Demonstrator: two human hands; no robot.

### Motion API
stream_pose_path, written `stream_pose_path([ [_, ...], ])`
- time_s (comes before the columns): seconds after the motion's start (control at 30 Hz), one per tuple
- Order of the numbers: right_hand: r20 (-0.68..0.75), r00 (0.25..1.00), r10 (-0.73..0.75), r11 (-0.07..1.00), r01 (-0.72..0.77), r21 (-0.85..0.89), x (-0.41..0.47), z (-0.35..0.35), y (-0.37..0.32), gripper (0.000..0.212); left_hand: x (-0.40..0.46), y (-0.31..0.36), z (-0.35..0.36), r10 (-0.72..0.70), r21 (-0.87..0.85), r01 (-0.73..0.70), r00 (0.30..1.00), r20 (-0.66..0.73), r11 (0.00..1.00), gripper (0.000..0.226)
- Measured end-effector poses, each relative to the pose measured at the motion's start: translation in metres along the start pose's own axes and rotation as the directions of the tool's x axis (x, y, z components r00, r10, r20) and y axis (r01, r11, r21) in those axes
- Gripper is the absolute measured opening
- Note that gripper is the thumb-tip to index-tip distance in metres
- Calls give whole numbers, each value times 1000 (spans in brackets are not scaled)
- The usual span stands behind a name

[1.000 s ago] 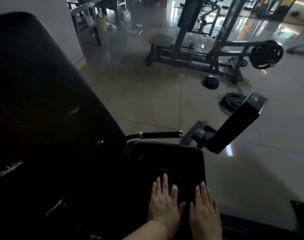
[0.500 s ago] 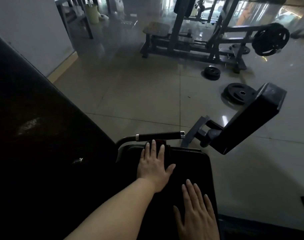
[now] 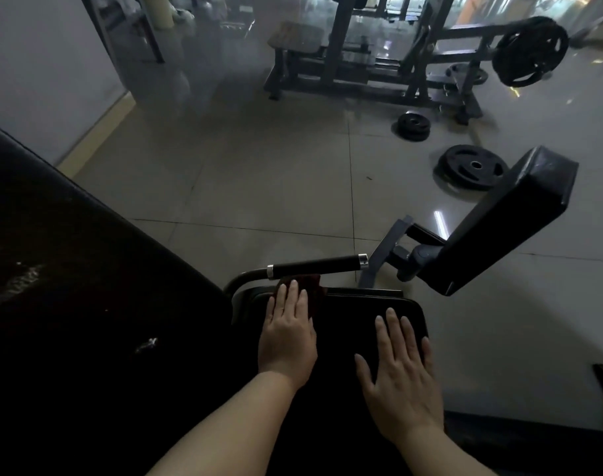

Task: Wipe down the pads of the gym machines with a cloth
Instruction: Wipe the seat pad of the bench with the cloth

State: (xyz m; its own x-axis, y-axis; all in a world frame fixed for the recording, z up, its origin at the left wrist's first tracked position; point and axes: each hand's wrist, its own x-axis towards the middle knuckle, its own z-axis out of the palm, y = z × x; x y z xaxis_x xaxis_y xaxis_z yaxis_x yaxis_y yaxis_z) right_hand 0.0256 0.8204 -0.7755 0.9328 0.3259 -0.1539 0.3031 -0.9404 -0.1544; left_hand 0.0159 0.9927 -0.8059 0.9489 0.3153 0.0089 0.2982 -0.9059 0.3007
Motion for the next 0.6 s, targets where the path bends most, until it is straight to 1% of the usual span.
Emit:
stream_pose_path([
  [0.07,7,1000,1,1000,-1,0,1,-1,0,84,-17,-7,2,13,15,-13,1000,14,1000,48],
  [0.1,17,1000,-2,1000,2,0,2,-4,0,85,-25,-10,1,7,31,-9,998,62,999,52],
  [0.13,37,999,-3,1000,3,-7,2,-4,1,86,-29,-11,-4,-9,48,2,989,146,999,60],
  [0.2,13,1000,-1,1000,1,-26,2,-4,-1,87,-25,-9,-15,-26,96,0,963,269,995,73],
  [0.3,27,1000,-1,999,2,-34,3,-6,-4,87,13,-4,-21,-96,114,61,936,338,992,68],
  [0.37,50,999,0,1000,0,1,1,-8,-4,88,43,-1,-26,-136,94,108,913,383,990,61],
  [0.4,51,999,7,1000,-7,11,2,-9,-3,88,52,-1,-28,-139,89,113,911,389,990,56],
  [0.47,58,998,6,1000,-5,-24,2,-10,-2,86,53,-2,-22,-114,86,91,943,314,992,51],
  [0.53,66,998,3,999,-1,-32,1,-10,-3,84,33,-6,-12,-86,75,72,975,207,995,54],
  [0.6,60,998,2,1000,0,-29,1,-7,-2,84,1,-7,-7,-102,51,96,986,129,994,59],
])
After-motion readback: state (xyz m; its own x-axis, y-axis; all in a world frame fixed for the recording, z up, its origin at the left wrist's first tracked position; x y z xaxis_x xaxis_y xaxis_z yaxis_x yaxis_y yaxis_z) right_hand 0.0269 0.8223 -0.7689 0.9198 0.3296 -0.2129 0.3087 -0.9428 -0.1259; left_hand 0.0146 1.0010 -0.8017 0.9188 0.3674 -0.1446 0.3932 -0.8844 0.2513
